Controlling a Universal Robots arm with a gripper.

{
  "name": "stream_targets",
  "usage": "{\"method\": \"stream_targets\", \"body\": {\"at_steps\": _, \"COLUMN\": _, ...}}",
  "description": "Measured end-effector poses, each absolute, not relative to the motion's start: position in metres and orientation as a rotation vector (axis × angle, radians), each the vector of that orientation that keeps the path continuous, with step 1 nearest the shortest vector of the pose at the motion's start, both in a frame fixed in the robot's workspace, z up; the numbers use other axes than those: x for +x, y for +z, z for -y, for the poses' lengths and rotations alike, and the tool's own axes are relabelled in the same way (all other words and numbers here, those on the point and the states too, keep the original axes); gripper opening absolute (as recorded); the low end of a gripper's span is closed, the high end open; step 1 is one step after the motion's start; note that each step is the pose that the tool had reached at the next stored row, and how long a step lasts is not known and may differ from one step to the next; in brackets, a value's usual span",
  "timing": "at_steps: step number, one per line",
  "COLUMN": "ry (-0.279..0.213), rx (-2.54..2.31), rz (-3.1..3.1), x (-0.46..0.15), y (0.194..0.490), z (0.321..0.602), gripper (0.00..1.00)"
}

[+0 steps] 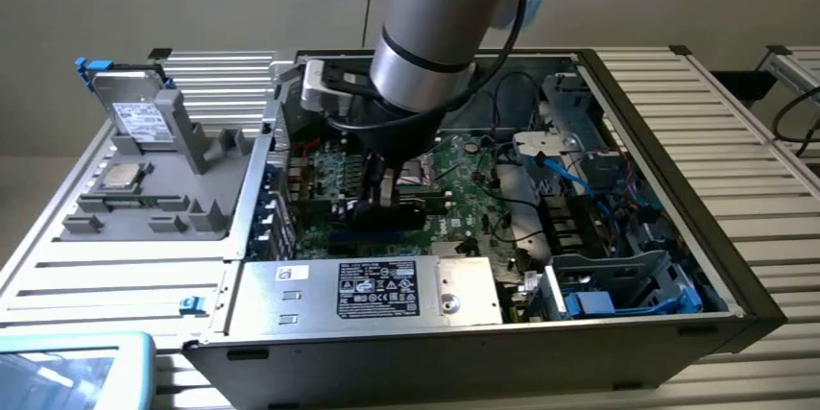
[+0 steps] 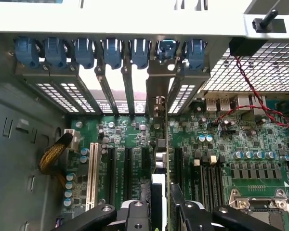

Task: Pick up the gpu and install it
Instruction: 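Insert the gpu into the slot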

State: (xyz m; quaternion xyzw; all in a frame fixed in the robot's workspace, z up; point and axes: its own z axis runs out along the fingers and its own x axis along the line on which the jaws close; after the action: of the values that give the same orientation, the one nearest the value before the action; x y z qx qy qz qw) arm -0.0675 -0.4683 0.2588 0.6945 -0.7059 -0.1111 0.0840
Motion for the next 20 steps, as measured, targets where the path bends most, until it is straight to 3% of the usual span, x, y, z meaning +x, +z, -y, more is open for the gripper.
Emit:
{"method": "stream_targets", "body": {"at_steps": 7, "ry": -0.363, "rx": 2.053, "rz": 2.088, "x": -0.061, "y": 0.259, "z": 0.469, "gripper": 0.27}}
{"method": "stream_targets", "body": {"at_steps": 20, "ry": -0.365, "rx": 2.025, "rz": 2.068, "x": -0.056, "y": 0.258, "z": 0.469, "gripper": 0.27}}
